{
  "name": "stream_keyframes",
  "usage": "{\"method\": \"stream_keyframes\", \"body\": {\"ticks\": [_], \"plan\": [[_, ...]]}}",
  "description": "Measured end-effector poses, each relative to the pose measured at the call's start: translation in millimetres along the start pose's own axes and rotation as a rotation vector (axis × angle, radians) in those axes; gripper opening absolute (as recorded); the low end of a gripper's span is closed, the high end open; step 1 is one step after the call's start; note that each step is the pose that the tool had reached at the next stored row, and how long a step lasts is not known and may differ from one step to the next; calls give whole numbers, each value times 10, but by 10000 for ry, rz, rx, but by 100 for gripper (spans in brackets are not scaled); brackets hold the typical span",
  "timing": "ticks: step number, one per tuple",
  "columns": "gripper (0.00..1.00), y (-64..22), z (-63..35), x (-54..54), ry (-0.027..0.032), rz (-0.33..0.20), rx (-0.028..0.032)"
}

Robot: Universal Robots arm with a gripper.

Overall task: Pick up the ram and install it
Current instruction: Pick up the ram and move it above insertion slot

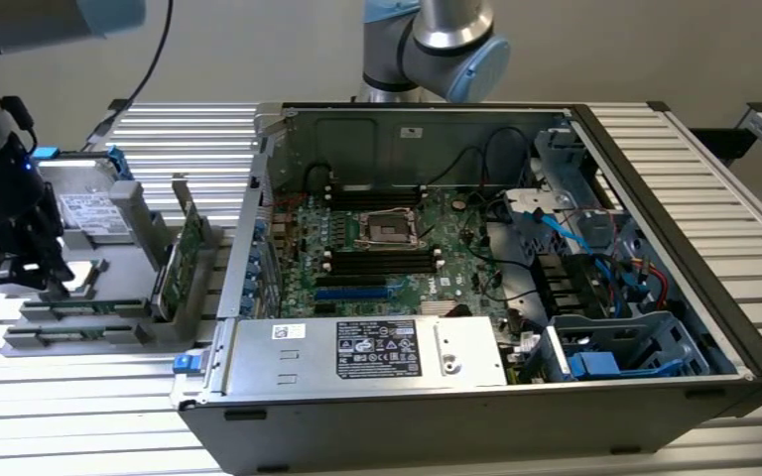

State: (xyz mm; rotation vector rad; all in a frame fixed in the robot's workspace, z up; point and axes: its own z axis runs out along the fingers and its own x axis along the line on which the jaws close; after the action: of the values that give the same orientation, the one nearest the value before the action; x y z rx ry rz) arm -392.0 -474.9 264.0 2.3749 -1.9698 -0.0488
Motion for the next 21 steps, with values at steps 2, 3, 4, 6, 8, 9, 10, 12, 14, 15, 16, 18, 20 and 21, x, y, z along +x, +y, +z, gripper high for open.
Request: {"method": "stream_keyframes", "body": {"ticks": [2,3,4,6,8,9,10,12,14,15,16,18,20,21], "plan": [[31,5,36,-1,0,0,1],[31,8,54,-1,0,0,2],[31,11,73,-1,0,0,5],[31,15,110,-2,1,1,9],[31,20,146,-1,3,0,12],[31,22,165,-1,3,0,15],[31,24,183,-1,3,0,18],[31,27,220,1,4,0,23],[31,28,257,6,4,2,27],[31,28,275,11,5,1,28],[31,29,291,17,7,1,25],[31,29,331,33,5,1,27],[31,28,366,45,5,1,28],[31,28,386,49,4,1,29]]}}
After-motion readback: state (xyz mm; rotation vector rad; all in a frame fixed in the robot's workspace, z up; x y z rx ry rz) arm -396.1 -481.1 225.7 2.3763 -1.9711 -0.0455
